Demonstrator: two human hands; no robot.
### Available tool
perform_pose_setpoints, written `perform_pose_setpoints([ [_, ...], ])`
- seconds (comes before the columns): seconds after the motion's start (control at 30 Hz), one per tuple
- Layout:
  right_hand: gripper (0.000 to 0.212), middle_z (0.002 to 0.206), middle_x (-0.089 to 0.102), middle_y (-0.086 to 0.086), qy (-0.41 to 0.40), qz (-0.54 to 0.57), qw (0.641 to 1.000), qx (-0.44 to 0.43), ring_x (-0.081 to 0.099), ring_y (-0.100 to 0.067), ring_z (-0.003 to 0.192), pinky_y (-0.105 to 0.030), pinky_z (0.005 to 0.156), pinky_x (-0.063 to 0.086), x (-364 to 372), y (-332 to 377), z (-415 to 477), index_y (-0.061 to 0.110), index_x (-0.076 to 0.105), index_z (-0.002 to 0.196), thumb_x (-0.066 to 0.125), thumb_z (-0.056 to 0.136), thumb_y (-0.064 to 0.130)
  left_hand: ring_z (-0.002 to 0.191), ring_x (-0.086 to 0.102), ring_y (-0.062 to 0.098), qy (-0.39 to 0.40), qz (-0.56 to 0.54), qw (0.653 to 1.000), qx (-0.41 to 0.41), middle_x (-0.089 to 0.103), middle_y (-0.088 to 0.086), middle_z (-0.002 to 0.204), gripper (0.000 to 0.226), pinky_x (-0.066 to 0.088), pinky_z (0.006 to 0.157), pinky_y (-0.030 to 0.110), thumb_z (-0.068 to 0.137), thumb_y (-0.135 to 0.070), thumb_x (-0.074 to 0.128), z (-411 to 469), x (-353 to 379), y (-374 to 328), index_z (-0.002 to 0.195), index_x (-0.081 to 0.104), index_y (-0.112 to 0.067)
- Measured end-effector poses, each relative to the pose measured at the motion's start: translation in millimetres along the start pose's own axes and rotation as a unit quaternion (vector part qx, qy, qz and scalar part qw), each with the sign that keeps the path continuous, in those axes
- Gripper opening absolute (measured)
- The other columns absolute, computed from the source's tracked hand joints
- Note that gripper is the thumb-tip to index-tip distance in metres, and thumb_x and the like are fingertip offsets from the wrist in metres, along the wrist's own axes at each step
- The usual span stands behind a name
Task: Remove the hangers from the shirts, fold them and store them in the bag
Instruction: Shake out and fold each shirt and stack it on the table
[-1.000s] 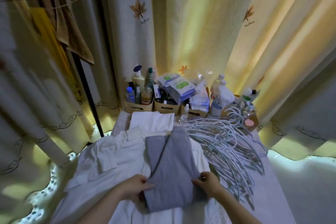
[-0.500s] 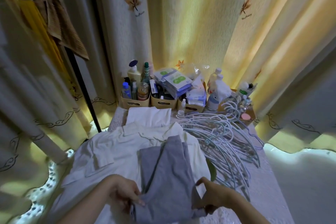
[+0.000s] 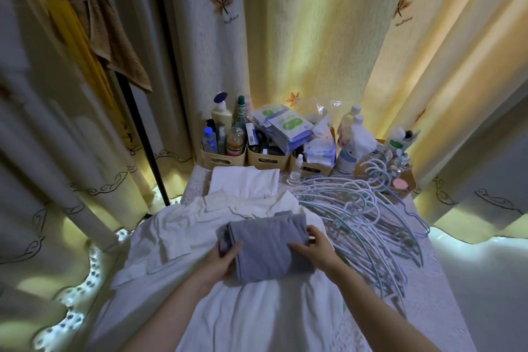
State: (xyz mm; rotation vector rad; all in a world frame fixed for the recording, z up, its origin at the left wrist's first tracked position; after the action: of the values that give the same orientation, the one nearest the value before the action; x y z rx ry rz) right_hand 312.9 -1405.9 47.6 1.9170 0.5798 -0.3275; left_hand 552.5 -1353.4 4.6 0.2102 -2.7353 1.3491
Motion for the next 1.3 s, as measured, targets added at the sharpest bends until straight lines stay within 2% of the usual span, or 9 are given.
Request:
perform_pose_setpoints([
  [0.1,0.034,0.073,0.053,-0.011,-0.063,-0.021,0.996,0.052,0.05,-0.022,0.074,-0.031,0.061,0.038,1.2,-6.6,5.3,0.009,0.05,0.069,0.071,0.083,0.031,0.121,0.054,0.028,-0.064,-0.013,0.997,0.044,0.055,0.013,0.134,0.056,0.043,0.105,0.047,0.087,-0.011,0.066,-2.0,3.3,-1.8,0.138,0.043,-0.007],
  [0.23,0.045,0.065,0.047,-0.008,-0.084,0.013,0.989,0.124,0.047,-0.022,0.067,-0.03,0.065,0.034,7.3,-6.2,4.3,0.012,0.041,0.064,0.07,0.082,0.041,0.119,0.055,0.032,-0.109,0.0,0.994,0.031,0.057,0.018,0.131,0.045,0.044,0.102,0.048,0.091,-0.012,0.06,1.7,2.3,-6.9,0.134,0.048,-0.002],
  [0.4,0.046,0.091,0.068,-0.01,0.027,0.126,0.982,0.135,0.064,-0.019,0.081,-0.023,0.06,0.05,26.1,17.2,-0.6,0.0,0.063,0.099,0.078,0.075,0.036,0.114,0.058,0.03,-0.097,0.036,0.995,-0.005,0.06,0.019,0.127,0.038,0.046,0.099,0.04,0.095,-0.016,0.055,12.2,-12.1,-0.1,0.129,0.053,-0.001],
  [0.5,0.025,0.099,0.07,-0.006,0.083,0.18,0.978,0.064,0.067,-0.013,0.084,-0.02,0.063,0.055,33.1,50.5,3.2,0.011,0.064,0.106,0.066,0.087,0.026,0.12,0.054,0.031,-0.07,-0.031,0.997,-0.019,0.055,0.018,0.133,0.041,0.043,0.104,0.046,0.097,-0.019,0.051,17.3,-12.8,-0.4,0.134,0.048,-0.002],
  [0.67,0.011,0.089,0.074,0.003,0.115,0.261,0.957,0.053,0.071,-0.013,0.086,-0.026,0.065,0.056,15.5,83.7,27.0,0.025,0.062,0.099,0.061,0.089,0.032,0.103,0.066,0.008,0.042,-0.139,0.989,-0.016,0.065,-0.006,0.118,0.028,0.056,0.081,0.03,0.089,-0.041,0.059,-0.5,-0.2,-32.6,0.117,0.059,-0.04],
  [0.77,0.027,0.099,0.072,-0.003,0.095,0.286,0.951,0.068,0.07,-0.019,0.088,-0.03,0.066,0.056,6.2,92.0,50.9,0.018,0.058,0.116,0.061,0.091,0.028,0.097,0.069,0.028,0.044,-0.19,0.981,0.002,0.072,0.005,0.11,0.03,0.058,0.071,0.044,0.081,-0.036,0.066,18.9,-5.2,-75.2,0.109,0.069,-0.026],
  [0.97,0.075,0.145,0.038,-0.01,-0.006,0.179,0.984,0.018,0.043,-0.03,0.127,-0.046,0.106,0.039,10.4,123.5,119.4,0.023,0.023,0.146,0.068,0.085,0.021,0.11,0.058,0.029,-0.089,-0.053,0.988,0.116,0.056,0.017,0.131,0.044,0.05,0.082,0.035,0.09,-0.006,0.06,90.8,-25.9,-169.2,0.131,0.045,-0.005],
  [1.13,0.083,0.149,0.033,-0.012,-0.016,0.12,0.993,-0.005,0.038,-0.032,0.133,-0.046,0.108,0.038,22.8,129.1,160.6,0.022,0.013,0.151,0.065,0.087,0.012,0.123,0.051,0.035,-0.134,0.037,0.982,0.129,0.052,0.019,0.134,0.054,0.044,0.101,0.043,0.09,-0.004,0.06,124.9,-44.8,-184.3,0.138,0.038,0.001],
  [1.3,0.057,0.142,0.043,-0.016,-0.04,0.001,0.999,-0.017,0.047,-0.028,0.125,-0.039,0.1,0.043,14.1,74.5,151.3,0.008,0.032,0.144,0.049,0.091,-0.003,0.121,0.051,0.033,-0.168,0.267,0.942,0.115,0.053,0.019,0.132,0.048,0.042,0.099,0.039,0.089,-0.011,0.063,117.9,-72.2,-134.3,0.131,0.042,0.002],
])
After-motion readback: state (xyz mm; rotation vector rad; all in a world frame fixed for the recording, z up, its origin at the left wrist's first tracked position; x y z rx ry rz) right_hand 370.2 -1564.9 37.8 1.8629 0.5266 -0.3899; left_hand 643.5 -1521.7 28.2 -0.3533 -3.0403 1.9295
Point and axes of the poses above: each hand's wrist, its own z-axis towards the middle knuckle, its own x-axis out of the palm, y = z × x, the point moved 6 cm from there along z, towards the middle knuckle
